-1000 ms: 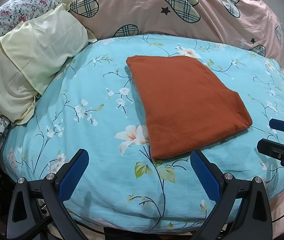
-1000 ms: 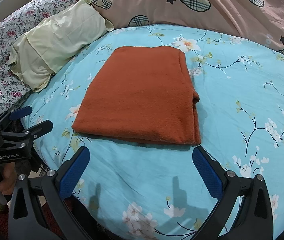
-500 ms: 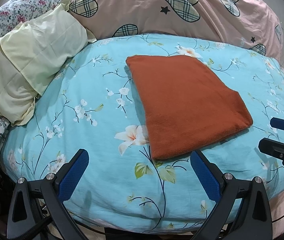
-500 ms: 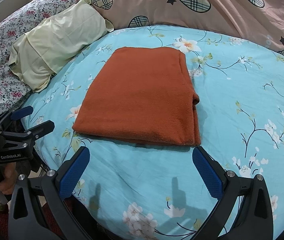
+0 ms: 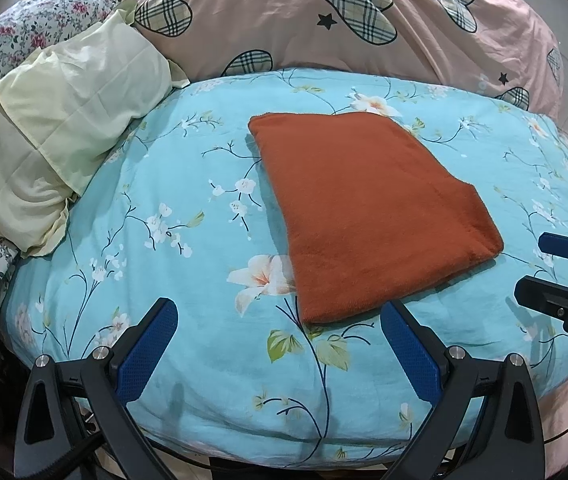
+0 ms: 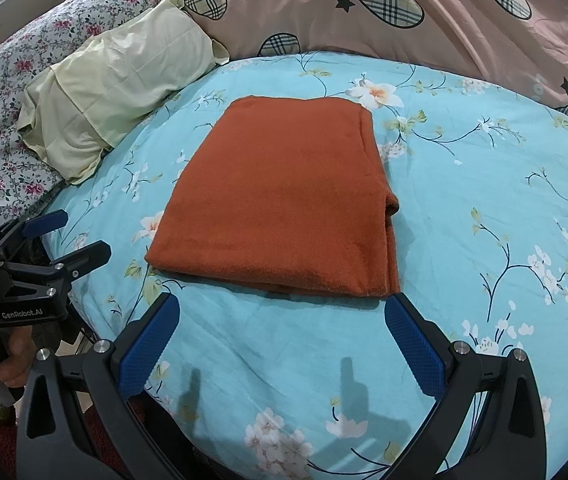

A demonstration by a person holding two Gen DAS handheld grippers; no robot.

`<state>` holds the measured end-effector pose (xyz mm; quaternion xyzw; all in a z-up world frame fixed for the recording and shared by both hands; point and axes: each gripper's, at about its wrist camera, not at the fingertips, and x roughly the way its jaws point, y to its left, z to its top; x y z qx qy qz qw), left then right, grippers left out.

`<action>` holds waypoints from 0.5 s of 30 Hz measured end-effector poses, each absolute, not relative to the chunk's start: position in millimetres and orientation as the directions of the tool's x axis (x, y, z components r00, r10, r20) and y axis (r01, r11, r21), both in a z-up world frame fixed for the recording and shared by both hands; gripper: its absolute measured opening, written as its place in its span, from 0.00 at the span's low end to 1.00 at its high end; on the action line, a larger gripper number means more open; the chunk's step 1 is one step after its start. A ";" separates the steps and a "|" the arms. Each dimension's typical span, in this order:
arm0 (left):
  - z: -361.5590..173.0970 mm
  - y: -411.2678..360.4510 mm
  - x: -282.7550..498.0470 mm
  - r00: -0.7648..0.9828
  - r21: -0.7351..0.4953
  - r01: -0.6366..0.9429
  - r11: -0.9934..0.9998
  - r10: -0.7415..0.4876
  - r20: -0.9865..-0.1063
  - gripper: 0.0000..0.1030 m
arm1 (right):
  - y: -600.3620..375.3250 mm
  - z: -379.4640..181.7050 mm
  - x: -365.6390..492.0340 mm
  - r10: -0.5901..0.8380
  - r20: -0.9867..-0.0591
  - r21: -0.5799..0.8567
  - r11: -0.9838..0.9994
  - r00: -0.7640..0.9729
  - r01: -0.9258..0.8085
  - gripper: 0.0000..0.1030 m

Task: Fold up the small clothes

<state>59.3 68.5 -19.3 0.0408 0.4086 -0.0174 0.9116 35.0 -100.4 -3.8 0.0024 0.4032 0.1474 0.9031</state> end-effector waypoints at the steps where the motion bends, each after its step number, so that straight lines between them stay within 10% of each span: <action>1: -19.2 68.1 59.9 0.666 0.061 0.066 0.996 0.001 -0.746 0.99 | -101.6 -2.9 35.9 0.269 -0.727 0.123 0.956 0.632 -0.266 0.99; 15: -17.2 63.3 64.4 0.662 0.064 0.079 0.995 -0.004 -0.750 0.99 | -104.1 0.1 39.5 0.272 -0.724 0.120 0.955 0.634 -0.273 0.99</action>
